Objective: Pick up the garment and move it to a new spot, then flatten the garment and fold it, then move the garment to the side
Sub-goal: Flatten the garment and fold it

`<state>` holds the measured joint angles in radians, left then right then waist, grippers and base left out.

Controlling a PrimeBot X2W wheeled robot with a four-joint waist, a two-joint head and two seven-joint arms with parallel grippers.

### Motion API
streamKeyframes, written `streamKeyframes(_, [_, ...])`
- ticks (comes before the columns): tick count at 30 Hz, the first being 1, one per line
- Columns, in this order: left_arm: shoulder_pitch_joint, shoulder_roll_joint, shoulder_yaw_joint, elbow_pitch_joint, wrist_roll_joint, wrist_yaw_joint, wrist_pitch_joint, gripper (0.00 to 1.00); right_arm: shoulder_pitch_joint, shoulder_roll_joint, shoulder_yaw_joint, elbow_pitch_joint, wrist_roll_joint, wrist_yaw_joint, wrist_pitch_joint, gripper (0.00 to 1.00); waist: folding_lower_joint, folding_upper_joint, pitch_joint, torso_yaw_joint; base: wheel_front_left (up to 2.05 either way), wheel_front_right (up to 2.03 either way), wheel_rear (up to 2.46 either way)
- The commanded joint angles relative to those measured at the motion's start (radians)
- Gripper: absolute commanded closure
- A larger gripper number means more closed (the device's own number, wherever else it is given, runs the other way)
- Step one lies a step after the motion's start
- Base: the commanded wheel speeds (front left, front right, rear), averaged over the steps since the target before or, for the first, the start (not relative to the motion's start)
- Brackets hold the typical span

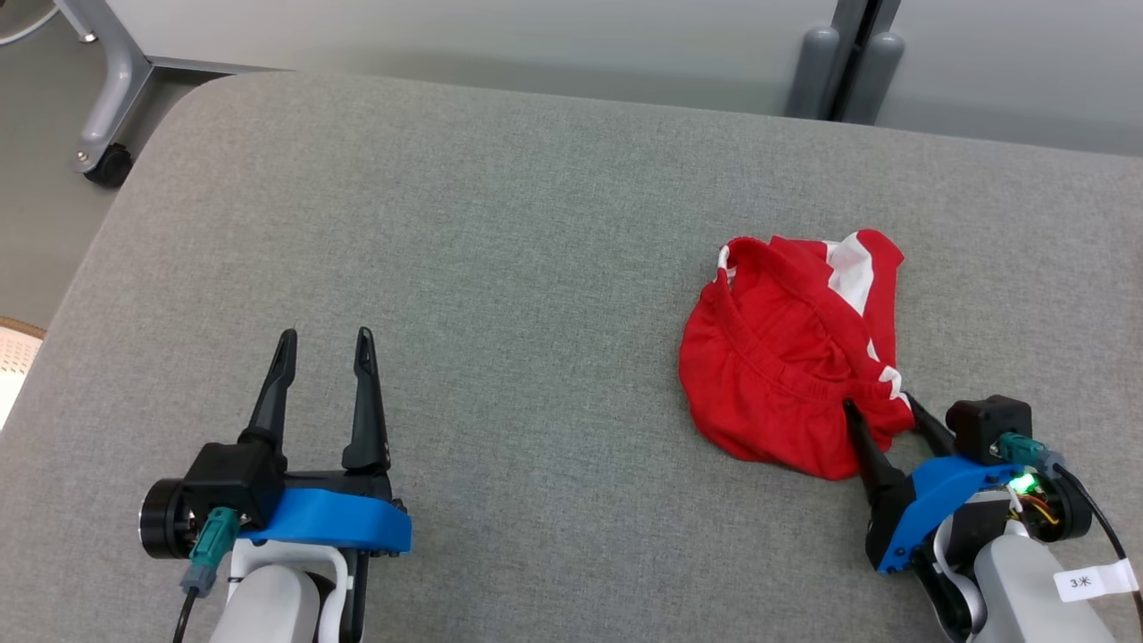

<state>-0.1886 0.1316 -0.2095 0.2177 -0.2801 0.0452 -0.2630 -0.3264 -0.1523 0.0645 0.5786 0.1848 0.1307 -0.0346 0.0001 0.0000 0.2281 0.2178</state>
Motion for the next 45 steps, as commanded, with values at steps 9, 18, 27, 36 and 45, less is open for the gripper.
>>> streamKeyframes(9, [-0.002, -0.014, 0.026, 0.016, 0.022, -0.017, -0.003, 0.0, -0.052, -0.019, 0.049, 0.003, 0.021, 0.0, -0.12, 1.0, -0.0001, 0.0, -0.037, -0.018, 0.0, 0.0, 0.0])
streamKeyframes(18, [0.019, -0.014, 0.041, 0.026, 0.033, -0.028, -0.003, 0.0, -0.02, 0.015, 0.225, -0.174, -0.017, 0.0, -0.126, 1.0, -0.0001, 0.0, -0.09, -0.016, 0.0, 0.0, 0.0])
streamKeyframes(27, [0.036, -0.026, 0.043, 0.026, 0.035, -0.036, -0.003, 0.0, 0.034, 0.023, 0.495, -0.242, -0.058, 0.0, -0.062, 1.0, -0.0001, 0.0, -0.106, 0.028, 0.0, 0.0, 0.0])
streamKeyframes(36, [0.052, -0.037, 0.051, 0.034, 0.037, -0.04, -0.003, 0.0, 0.095, 0.049, 0.6, -0.135, -0.016, 0.0, -0.066, 0.0, -0.0001, 0.0, -0.113, 0.052, 0.0, 0.0, 0.0])
streamKeyframes(45, [0.068, -0.031, 0.071, 0.033, 0.041, -0.041, -0.003, 0.0, 0.073, 0.056, 0.559, -0.182, -0.013, 0.0, -0.109, 0.0, -0.0001, 0.0, -0.132, 0.013, 0.0, 0.0, 0.0])
